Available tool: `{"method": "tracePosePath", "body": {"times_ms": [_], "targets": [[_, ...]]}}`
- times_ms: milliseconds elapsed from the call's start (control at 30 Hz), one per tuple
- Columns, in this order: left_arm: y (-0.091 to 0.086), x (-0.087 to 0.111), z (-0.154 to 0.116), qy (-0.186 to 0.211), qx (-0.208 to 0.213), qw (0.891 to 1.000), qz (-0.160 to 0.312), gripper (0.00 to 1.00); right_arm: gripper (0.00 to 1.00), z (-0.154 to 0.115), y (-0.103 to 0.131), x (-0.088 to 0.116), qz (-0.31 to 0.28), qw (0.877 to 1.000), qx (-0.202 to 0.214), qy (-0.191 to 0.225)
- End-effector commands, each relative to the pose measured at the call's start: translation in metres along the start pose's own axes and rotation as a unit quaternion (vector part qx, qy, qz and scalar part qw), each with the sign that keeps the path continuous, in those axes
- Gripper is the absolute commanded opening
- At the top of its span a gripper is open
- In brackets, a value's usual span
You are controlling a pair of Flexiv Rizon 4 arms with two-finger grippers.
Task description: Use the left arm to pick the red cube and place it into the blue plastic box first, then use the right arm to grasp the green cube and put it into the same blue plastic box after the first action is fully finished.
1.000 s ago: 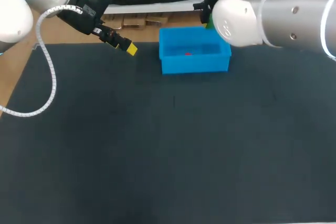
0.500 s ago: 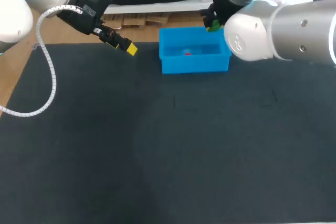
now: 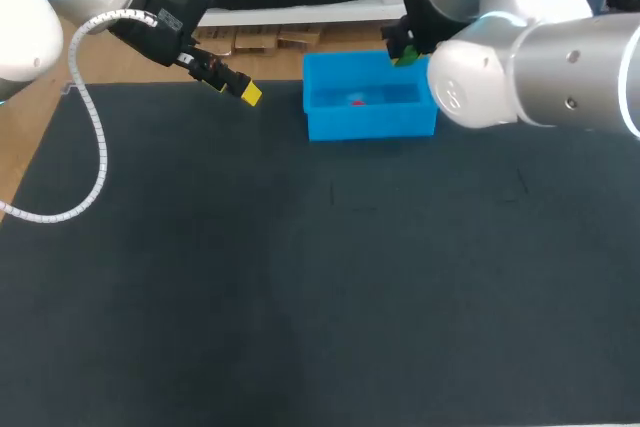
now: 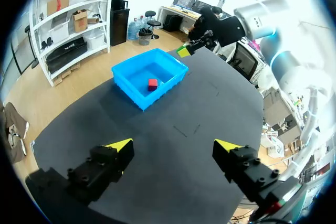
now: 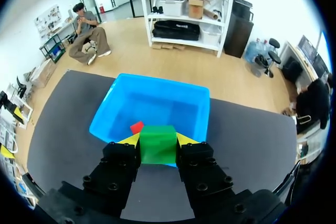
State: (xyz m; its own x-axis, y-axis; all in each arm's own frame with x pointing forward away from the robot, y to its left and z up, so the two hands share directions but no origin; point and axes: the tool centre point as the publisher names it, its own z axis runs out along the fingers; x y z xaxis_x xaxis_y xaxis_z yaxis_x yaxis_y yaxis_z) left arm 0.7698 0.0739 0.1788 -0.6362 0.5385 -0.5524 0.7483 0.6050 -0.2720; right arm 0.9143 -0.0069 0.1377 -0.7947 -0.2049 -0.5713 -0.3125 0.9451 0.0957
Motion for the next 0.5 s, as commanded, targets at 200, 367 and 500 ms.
{"method": "tracePosePath", "body": {"times_ms": [200,367,500], "targets": [[0.0,0.001,0.0,-0.002,0.0,1.0,0.001,1.0,0.0,0.015,-0.004,-0.009,-0.002,1.0,-0.004,0.006],[0.0,0.001,0.0,-0.002,0.0,1.0,0.001,1.0,0.0,0.02,-0.005,-0.01,-0.001,1.0,-0.004,0.008],[0.0,0.001,0.0,-0.002,0.0,1.0,0.001,1.0,0.0,0.023,-0.005,-0.012,-0.002,1.0,-0.004,0.009]]}}
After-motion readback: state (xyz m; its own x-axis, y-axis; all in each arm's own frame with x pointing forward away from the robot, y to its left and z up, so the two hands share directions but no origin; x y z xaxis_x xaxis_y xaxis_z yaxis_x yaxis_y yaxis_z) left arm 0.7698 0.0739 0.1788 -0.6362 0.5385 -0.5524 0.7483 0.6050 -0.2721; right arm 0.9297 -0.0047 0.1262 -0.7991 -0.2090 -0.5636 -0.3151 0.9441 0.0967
